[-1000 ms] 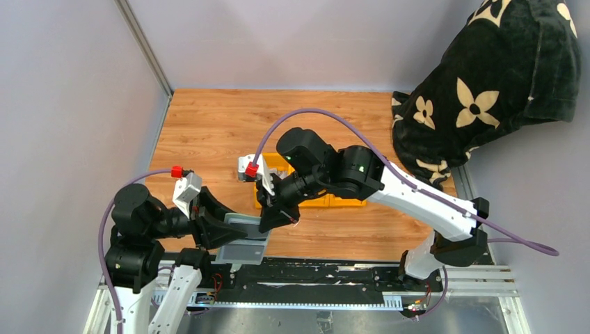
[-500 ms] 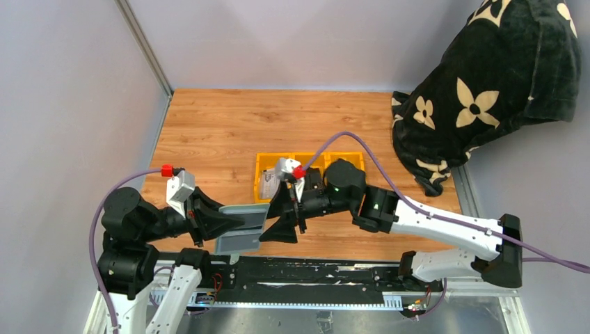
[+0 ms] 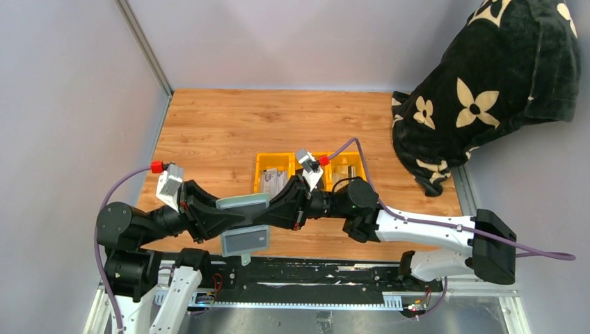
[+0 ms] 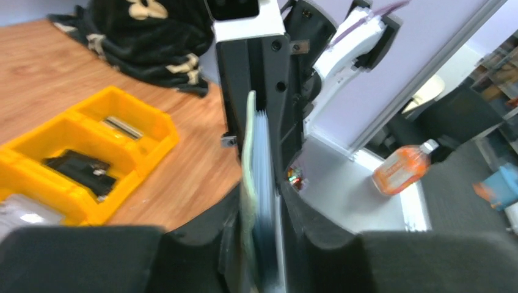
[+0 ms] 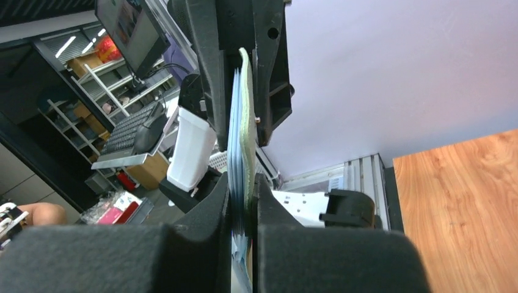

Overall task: Take the credit cards out of the card holder
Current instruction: Remove the credit card from the card holder.

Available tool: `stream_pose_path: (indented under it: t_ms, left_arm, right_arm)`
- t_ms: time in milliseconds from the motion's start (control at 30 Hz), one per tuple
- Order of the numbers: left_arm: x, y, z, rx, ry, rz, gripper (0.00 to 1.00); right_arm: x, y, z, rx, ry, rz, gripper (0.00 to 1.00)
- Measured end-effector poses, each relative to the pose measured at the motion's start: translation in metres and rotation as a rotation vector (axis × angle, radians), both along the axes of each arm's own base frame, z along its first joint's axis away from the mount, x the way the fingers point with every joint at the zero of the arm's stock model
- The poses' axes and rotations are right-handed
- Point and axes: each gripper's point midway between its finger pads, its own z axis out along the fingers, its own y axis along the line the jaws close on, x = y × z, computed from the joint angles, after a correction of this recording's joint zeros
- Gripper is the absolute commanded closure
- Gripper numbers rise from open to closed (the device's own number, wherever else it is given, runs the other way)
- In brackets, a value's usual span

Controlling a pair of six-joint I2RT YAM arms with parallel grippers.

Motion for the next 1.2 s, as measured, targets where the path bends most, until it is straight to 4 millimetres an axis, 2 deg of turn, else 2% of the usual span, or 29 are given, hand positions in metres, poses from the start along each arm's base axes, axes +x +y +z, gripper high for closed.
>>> stream_pose_path:
  t_ms: [33,100,133,200,300,400,433,533,667,833,933,967,1000,1100,1200]
  left_arm:
    - [0.0,0.0,-0.001,0.008,-0.003,0.004,0.42]
    - [-0.001,0.002,-0.005,0.037,-0.015,0.008,0.34]
    - [-0.002,0.002,-0.007,0.052,-0.008,0.009,0.31]
    - [-0.005,0.002,-0.011,0.083,-0.007,-0.017,0.31]
    - [-0.009,0.0,-0.021,0.109,0.026,-0.074,0.38]
    - [-0.01,-0.002,-0.032,0.12,0.066,-0.124,0.51]
    - [-0.011,-0.002,-0.036,0.121,0.077,-0.139,0.57]
    - [-0.014,-0.003,-0.044,0.124,0.102,-0.171,0.67]
    - [-0.013,-0.003,-0.057,0.129,0.137,-0.184,0.73]
    - [-0.017,-0.004,-0.069,0.124,0.164,-0.22,0.73]
    - [-0.022,-0.004,-0.073,0.121,0.16,-0.236,0.86]
    - [-0.024,-0.004,-0.073,0.121,0.151,-0.24,0.93]
    - [-0.025,-0.004,-0.072,0.12,0.144,-0.245,0.98]
    - [-0.027,-0.003,-0.071,0.121,0.125,-0.25,1.0]
    - [-0.029,-0.003,-0.068,0.122,0.122,-0.248,1.0]
  right_arm:
    - [0.0,0.0,-0.002,-0.014,0.011,0.004,1.0]
    - [-0.001,-0.002,-0.009,-0.082,0.023,0.012,1.0]
    - [-0.002,-0.002,-0.011,-0.133,0.019,0.014,1.0]
    - [-0.003,-0.001,-0.008,-0.261,-0.023,0.023,1.0]
    - [-0.009,-0.004,0.006,-0.383,-0.111,0.06,1.0]
    - [-0.012,-0.006,0.008,-0.496,-0.176,0.101,1.0]
    - [-0.011,-0.005,0.004,-0.542,-0.192,0.113,1.0]
    - [-0.008,-0.001,-0.021,-0.692,-0.216,0.162,1.0]
    - [-0.008,0.006,-0.045,-0.831,-0.228,0.222,1.0]
    - [-0.012,0.007,-0.05,-0.906,-0.251,0.266,1.0]
    - [-0.013,0.007,-0.048,-0.923,-0.268,0.28,0.99]
    - [-0.013,0.007,-0.046,-0.925,-0.273,0.285,0.94]
    - [-0.013,0.006,-0.046,-0.927,-0.277,0.288,0.84]
    - [-0.015,0.006,-0.045,-0.926,-0.281,0.299,0.57]
    - [-0.016,0.009,-0.04,-0.865,-0.299,0.302,0.49]
